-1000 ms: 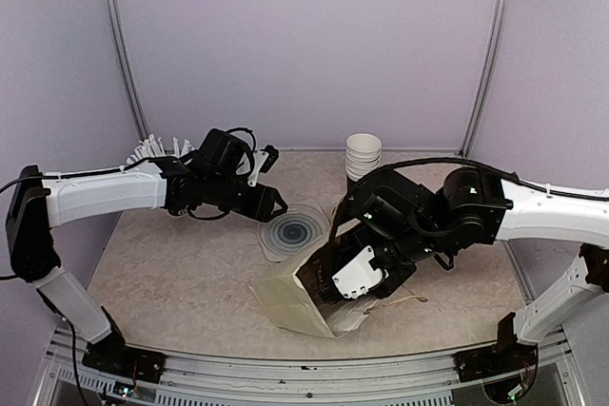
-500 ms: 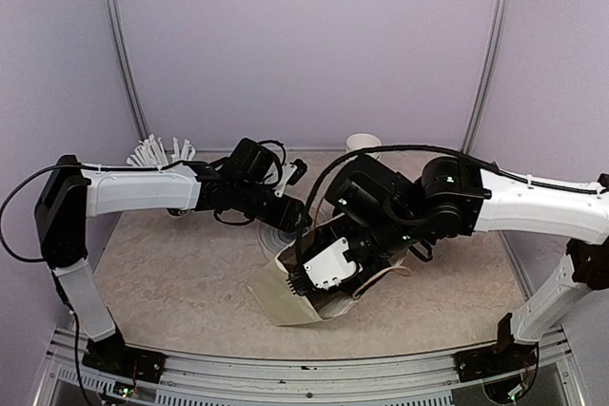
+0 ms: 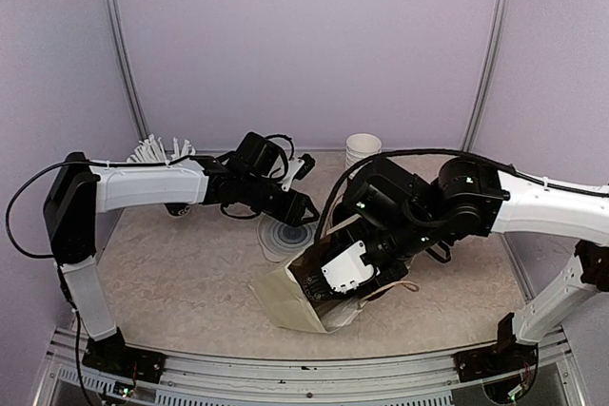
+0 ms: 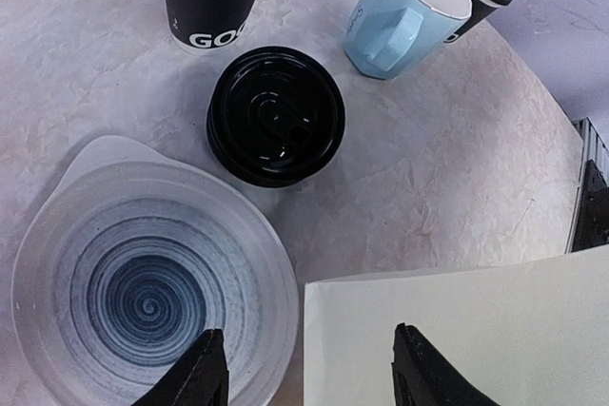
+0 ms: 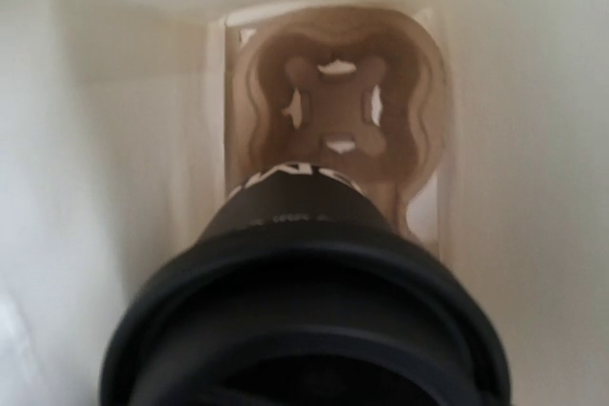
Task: Pack the takeout coffee
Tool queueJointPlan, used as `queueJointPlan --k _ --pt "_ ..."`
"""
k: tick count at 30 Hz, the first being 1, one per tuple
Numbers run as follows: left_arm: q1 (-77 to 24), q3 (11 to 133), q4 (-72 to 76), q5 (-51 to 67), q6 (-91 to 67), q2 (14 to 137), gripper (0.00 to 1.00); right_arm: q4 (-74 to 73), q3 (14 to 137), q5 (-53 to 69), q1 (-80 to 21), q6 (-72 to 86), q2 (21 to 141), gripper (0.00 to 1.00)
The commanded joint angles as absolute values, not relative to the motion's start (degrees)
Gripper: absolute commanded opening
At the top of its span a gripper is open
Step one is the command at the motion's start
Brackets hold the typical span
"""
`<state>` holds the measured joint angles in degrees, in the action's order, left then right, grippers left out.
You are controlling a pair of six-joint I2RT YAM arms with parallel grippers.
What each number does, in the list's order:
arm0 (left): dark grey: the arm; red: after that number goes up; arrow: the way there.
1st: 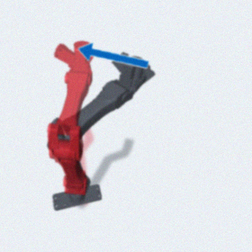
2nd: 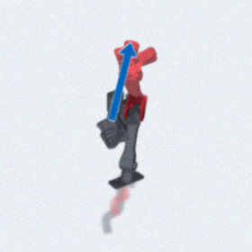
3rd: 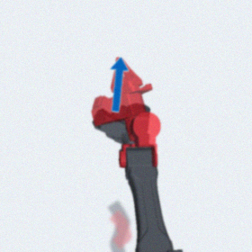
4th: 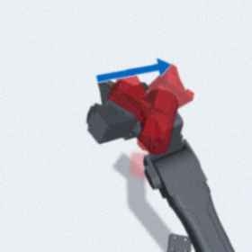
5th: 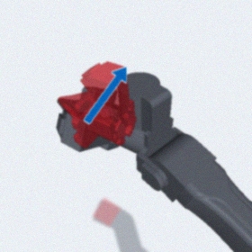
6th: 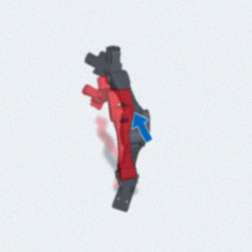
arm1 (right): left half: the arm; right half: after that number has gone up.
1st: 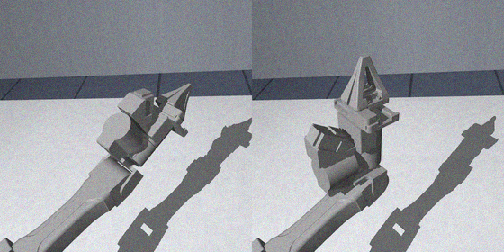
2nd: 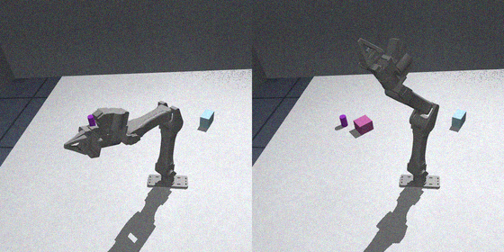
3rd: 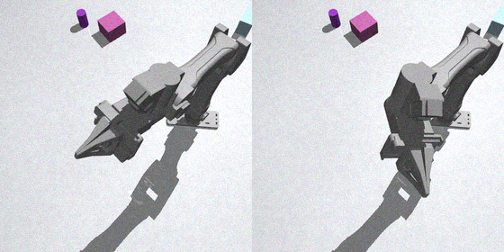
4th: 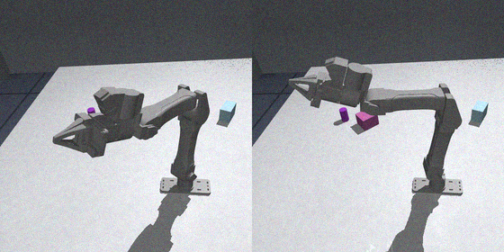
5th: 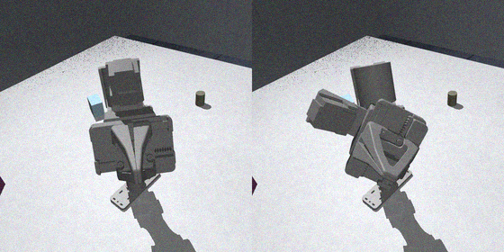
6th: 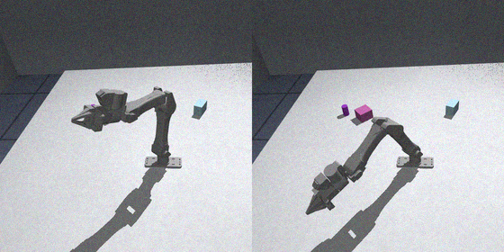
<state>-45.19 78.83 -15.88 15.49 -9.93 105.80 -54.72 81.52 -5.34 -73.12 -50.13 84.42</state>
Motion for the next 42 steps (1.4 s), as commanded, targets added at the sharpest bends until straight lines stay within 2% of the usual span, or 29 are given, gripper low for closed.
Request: queueJointPlan --k 1,13,42 --pt "-44.69 80.3 -15.64 17.0 -7.76 106.0 0.58 -56.96 79.51 -7.25 -72.73 -51.39 80.11 0.45" --pt "-45.44 81.3 -18.22 19.36 -6.96 108.25 0.55 -48.41 68.66 -8.52 -69.09 -56.04 74.93 0.43" --pt "-45.09 88.24 -23.73 24.67 -4.26 114.91 0.54 -33.47 61.15 -13.48 -67.32 -60.07 77.23 0.43"
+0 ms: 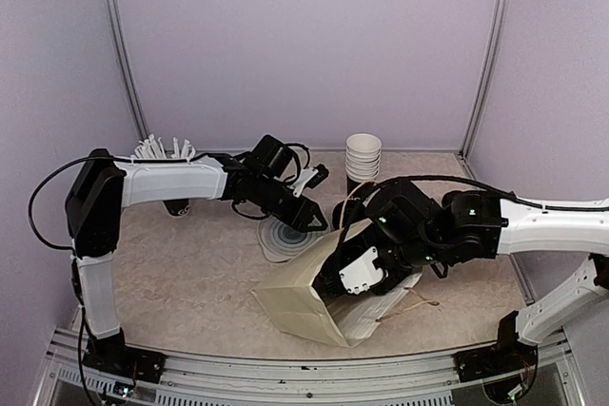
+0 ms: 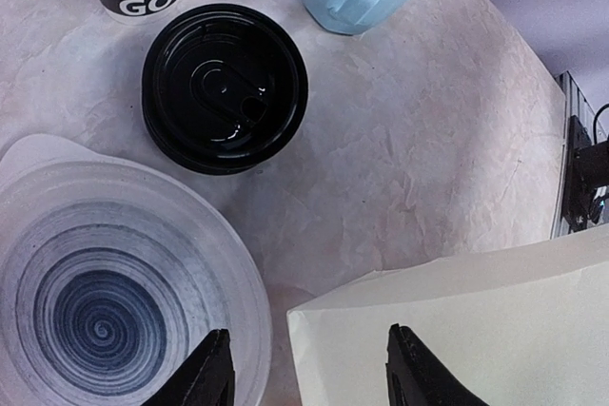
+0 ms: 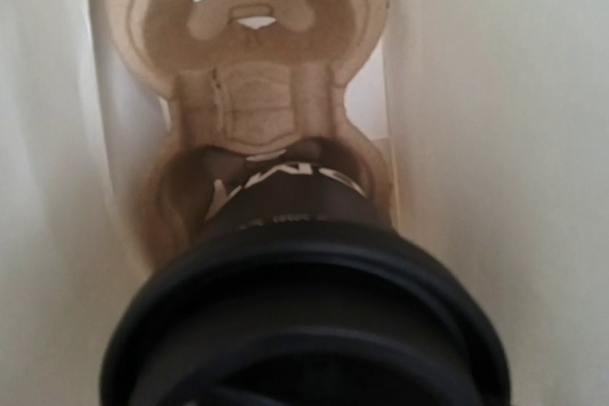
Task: Pack the takeout coffee
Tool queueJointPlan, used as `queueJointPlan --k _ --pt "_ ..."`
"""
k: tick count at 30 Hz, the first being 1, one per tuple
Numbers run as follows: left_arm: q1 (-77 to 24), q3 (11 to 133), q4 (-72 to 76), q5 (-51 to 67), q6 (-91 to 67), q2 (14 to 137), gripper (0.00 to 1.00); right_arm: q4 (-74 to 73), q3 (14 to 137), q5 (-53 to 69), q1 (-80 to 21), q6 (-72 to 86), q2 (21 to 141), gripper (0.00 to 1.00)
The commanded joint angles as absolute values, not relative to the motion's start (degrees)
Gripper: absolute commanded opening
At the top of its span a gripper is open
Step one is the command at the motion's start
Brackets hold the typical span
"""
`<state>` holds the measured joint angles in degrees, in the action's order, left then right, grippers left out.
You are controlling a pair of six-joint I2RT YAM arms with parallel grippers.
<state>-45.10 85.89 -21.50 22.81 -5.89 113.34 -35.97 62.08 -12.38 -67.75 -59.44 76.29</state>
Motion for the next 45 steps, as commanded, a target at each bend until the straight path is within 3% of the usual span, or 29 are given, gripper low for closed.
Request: queueJointPlan --k 1,28,45 --pt "-45.09 88.46 -23.85 24.77 -4.17 115.23 0.53 -33.25 60.99 -13.71 -67.32 -60.03 77.37 0.44" --pt "-44.2 90.12 -25.17 24.78 -5.21 116.43 0.53 -31.23 60.31 -13.46 -66.34 -59.08 83.57 0.45" --pt "-44.94 83.74 -26.05 25.57 -5.0 111.65 0.53 -57.39 73.45 -2.53 -65.74 -57.6 85.7 0.44"
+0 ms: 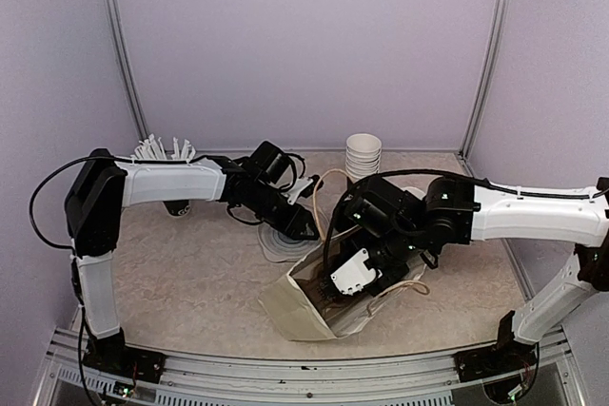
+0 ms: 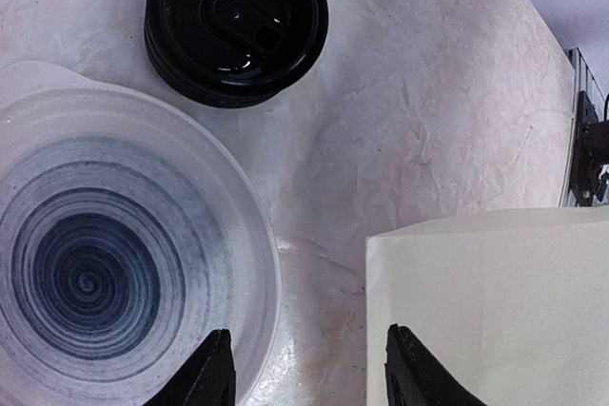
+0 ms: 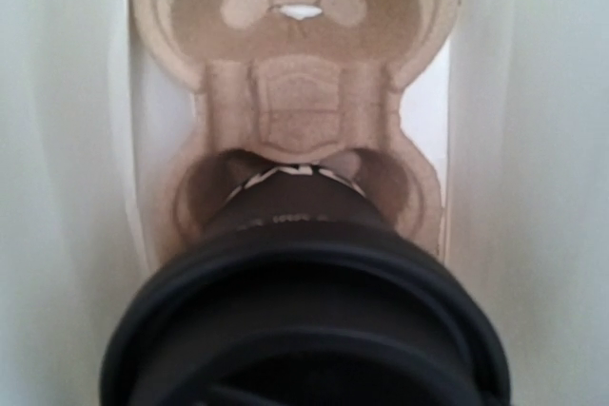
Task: Pack the takeout coffee
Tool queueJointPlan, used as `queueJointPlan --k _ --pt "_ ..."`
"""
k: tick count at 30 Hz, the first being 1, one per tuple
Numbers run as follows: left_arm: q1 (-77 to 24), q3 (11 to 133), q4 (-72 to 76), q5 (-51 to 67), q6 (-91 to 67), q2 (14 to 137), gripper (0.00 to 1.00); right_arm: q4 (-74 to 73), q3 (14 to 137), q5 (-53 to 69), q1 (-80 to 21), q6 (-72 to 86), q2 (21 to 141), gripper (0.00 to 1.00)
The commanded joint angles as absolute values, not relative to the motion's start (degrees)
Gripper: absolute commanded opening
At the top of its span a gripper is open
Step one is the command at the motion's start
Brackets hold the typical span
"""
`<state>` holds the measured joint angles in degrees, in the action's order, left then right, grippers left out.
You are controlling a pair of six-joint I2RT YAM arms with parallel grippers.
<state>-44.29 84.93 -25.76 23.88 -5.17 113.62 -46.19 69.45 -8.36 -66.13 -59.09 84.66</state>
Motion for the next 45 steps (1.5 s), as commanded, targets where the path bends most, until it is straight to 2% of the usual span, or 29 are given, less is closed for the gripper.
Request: queueJointPlan --k 1,6,20,30,40,45 --pt "-45.3 83.76 -26.22 25.73 -4.75 111.77 0.53 -59.27 74.0 -1.22 -65.79 -57.31 85.94 0.44" --pt "-46.87 84.75 -27.14 27.11 -3.96 112.99 0.53 -65.47 76.22 2.61 -65.98 -56.02 86.85 0.44" --pt "-47.0 83.74 -26.43 28.21 -3.32 113.44 0.53 -63.86 77.91 1.25 -64.53 -57.61 93.17 0.44" --pt "-46.63 82.9 -26.1 28.56 -2.92 113.17 0.53 -76.06 86.84 5.85 -61.53 -57.83 102.41 0.42" --pt "-46.14 82.2 -25.51 26.88 -3.87 112.02 0.53 -65.34 81.47 0.49 -61.43 -52.43 102.94 0.44" --pt "-45.97 81.85 -26.85 25.47 -3.63 110.48 0.54 -68.52 85.73 3.43 -61.44 -51.68 101.28 0.5"
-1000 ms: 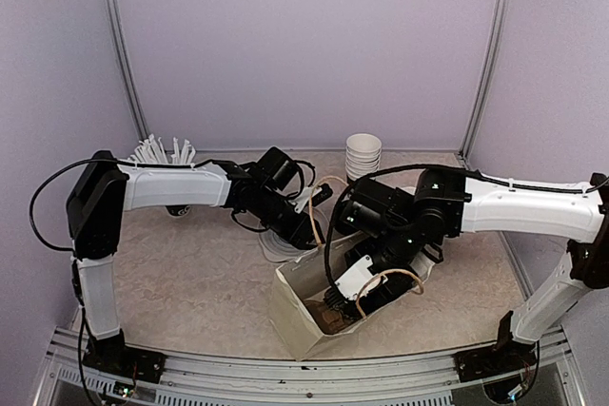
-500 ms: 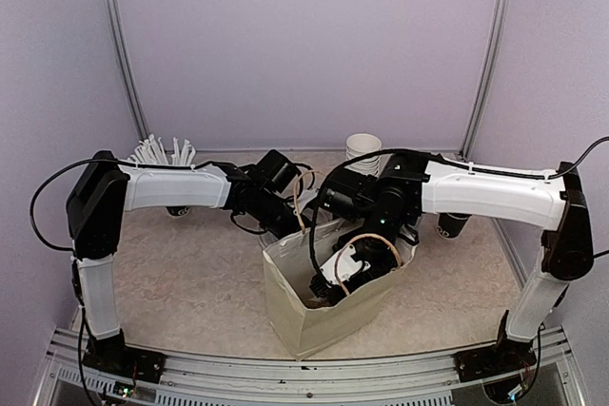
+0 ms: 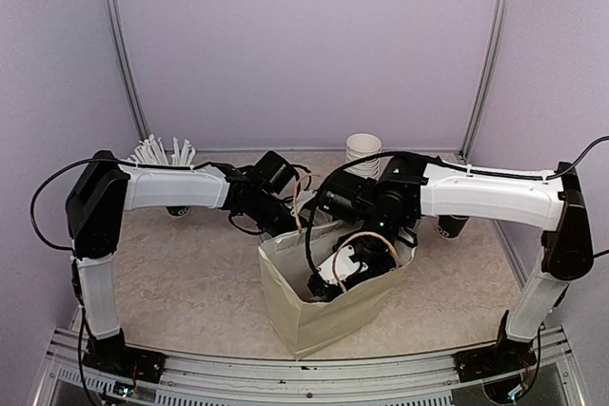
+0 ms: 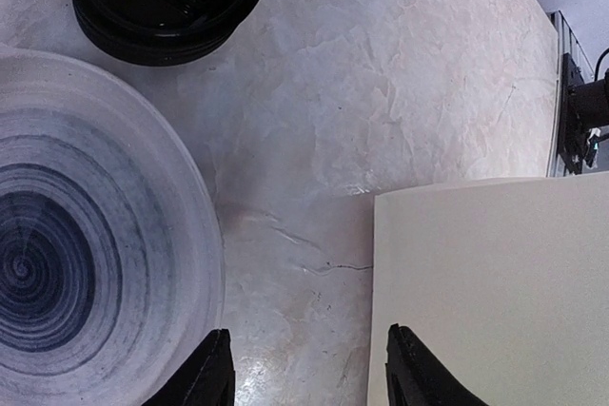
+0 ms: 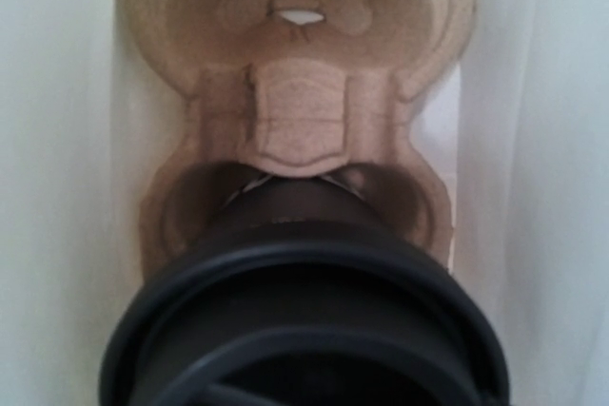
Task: Pack the takeout coffee
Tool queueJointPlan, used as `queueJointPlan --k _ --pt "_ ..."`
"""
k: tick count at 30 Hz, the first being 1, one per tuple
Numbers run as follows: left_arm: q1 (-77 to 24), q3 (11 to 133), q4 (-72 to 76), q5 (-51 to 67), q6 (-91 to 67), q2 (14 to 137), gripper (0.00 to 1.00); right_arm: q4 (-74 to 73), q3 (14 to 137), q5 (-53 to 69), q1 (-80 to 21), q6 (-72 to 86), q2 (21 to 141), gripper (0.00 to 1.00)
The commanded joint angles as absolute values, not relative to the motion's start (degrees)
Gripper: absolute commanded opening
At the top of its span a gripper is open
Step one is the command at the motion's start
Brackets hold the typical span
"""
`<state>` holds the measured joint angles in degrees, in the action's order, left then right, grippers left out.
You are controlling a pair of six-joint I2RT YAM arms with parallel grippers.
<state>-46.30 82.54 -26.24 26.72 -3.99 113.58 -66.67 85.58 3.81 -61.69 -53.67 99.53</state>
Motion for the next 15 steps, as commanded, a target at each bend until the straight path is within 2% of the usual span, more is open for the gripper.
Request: queueJointPlan --k 1,5,10,15 --pt "-45.89 81.83 -27.12 25.37 -3.54 110.05 0.54 -69.4 86.73 4.14 -61.44 -51.68 100.85 0.53" --pt "-45.54 82.63 -30.3 23.73 -2.83 107.77 0.57 -73.18 90.08 6.9 -61.35 -52.32 99.43 0.65" --pt "-45.27 82.89 -32.96 21.18 -2.86 101.01 0.63 -74.99 94.21 9.44 -61.35 -51.94 97.46 0.94" --pt "-46.15 83.47 -35.94 19.89 -2.78 93.9 0.66 -75.14 97.13 8.95 -61.03 -51.62 96.2 0.97"
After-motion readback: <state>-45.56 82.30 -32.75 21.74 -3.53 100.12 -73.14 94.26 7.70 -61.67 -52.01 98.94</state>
